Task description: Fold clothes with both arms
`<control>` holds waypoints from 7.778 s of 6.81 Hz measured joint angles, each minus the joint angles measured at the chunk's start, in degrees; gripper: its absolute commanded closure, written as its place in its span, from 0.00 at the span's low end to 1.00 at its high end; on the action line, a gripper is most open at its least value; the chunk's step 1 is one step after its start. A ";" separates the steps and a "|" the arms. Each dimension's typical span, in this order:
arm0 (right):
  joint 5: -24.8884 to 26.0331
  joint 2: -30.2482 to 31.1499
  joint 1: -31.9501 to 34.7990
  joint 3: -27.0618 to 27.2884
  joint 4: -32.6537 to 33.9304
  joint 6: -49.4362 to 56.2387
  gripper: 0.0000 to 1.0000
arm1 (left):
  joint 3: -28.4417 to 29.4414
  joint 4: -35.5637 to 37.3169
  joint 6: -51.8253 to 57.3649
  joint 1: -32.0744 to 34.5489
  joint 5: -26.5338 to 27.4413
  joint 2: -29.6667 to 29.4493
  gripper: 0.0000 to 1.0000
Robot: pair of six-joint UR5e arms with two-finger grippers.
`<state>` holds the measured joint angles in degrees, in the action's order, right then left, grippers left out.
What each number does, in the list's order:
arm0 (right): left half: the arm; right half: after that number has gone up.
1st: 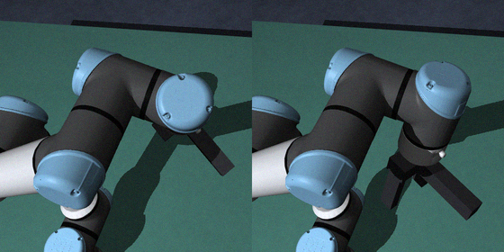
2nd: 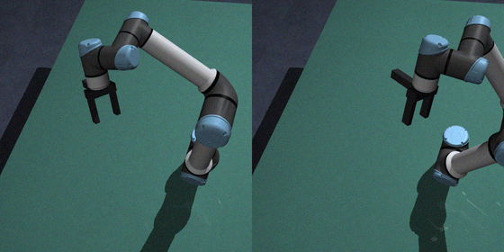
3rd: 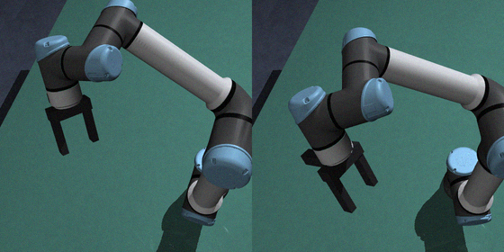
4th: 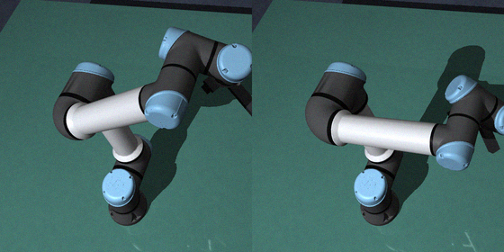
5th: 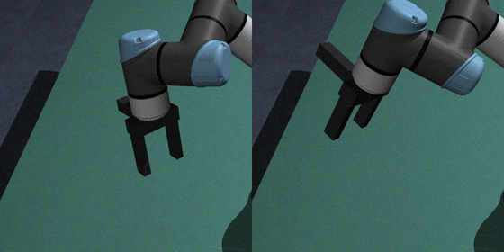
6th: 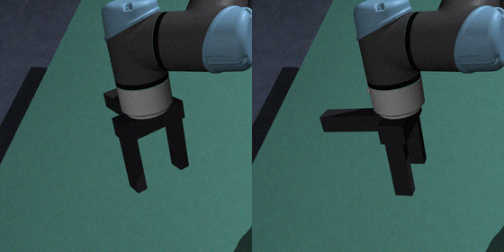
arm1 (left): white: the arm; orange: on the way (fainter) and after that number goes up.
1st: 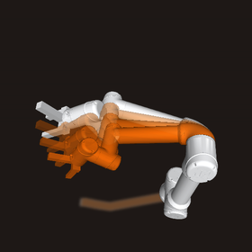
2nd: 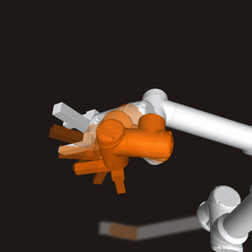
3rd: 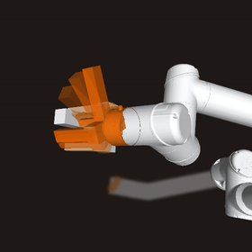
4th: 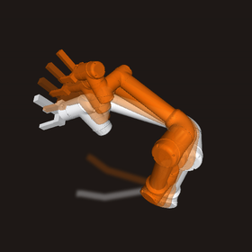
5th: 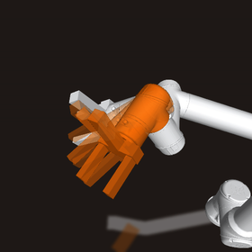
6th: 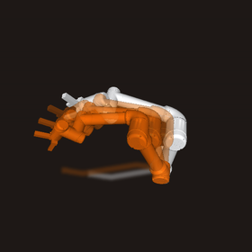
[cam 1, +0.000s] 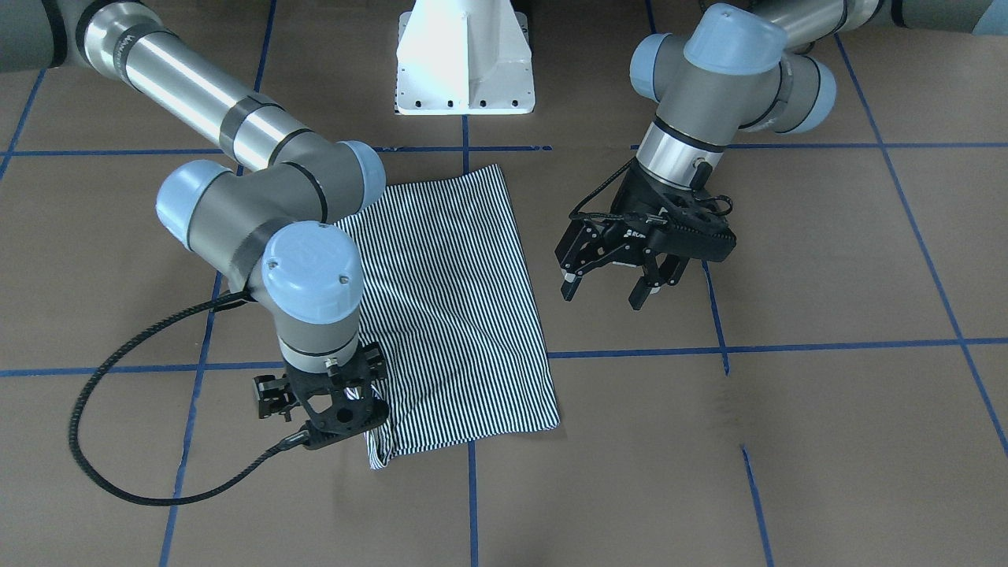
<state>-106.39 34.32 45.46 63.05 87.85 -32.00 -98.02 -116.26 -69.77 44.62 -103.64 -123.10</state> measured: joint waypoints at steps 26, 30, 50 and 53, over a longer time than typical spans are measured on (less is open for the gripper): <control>-20.38 29.06 8.07 34.87 1.62 -3.30 0.00 | -0.12 9.72 -49.39 -30.13 5.00 1.17 0.43; -20.34 29.13 8.14 34.81 1.62 -3.33 0.00 | -0.15 9.98 -51.38 -30.38 5.03 0.23 1.00; 8.52 24.98 -26.92 38.64 3.13 -93.72 0.00 | -8.48 9.92 -40.54 -29.98 5.56 7.55 1.00; 8.52 25.50 -27.68 38.72 5.62 -93.70 0.00 | -8.60 9.91 -40.54 -29.97 5.56 7.46 1.00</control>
<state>-97.88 59.82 17.79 101.77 93.47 -125.71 -106.61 -106.35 -110.30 14.65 -98.09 -115.63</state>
